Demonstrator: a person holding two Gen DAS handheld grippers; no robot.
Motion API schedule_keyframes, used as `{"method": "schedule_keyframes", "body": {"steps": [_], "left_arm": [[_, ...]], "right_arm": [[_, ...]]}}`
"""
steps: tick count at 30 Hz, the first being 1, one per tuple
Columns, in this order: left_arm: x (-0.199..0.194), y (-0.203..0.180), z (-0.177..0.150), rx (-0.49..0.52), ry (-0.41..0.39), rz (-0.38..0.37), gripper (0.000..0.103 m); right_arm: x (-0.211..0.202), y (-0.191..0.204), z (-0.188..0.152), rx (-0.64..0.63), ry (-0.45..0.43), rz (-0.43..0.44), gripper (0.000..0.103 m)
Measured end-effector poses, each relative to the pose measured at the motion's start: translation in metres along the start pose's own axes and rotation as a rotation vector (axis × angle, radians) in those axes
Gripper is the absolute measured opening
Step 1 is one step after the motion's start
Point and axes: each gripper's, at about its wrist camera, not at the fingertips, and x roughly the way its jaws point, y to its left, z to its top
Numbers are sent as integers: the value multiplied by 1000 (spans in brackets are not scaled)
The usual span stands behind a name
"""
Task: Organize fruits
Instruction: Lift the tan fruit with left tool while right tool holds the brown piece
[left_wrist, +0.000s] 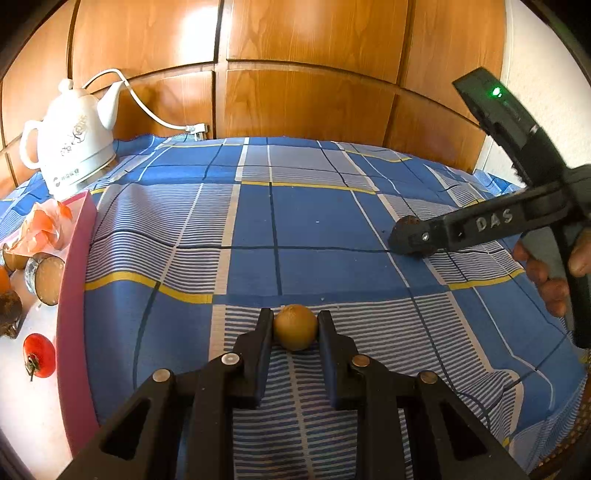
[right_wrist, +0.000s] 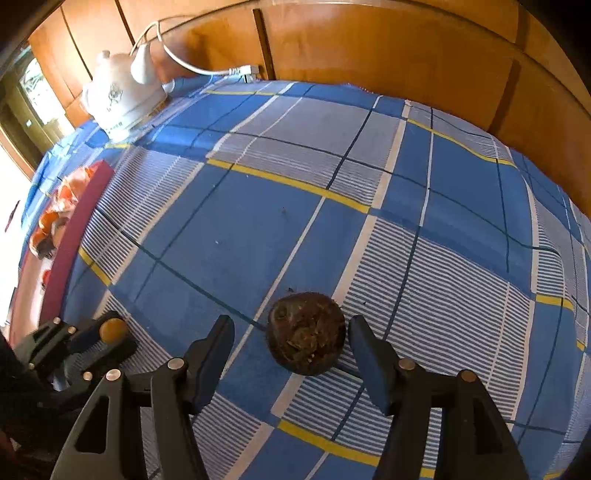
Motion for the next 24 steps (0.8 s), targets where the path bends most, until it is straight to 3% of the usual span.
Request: {"method": "schedule_keyframes", "body": {"steps": [1, 2, 3, 24], "left_arm": [[0, 0, 0, 1, 0, 0, 24], [1, 0, 0, 2, -1, 1, 24], [1, 1, 0, 2, -1, 0, 24], [-1, -2, 1, 22, 1, 17, 24]], "right_arm": [[3, 1, 0, -7, 5, -4, 64], [5, 2, -1, -22, 15, -14, 49], [7, 4, -2, -44, 17, -36, 44], [8, 0, -4, 6, 6, -11, 46]]}}
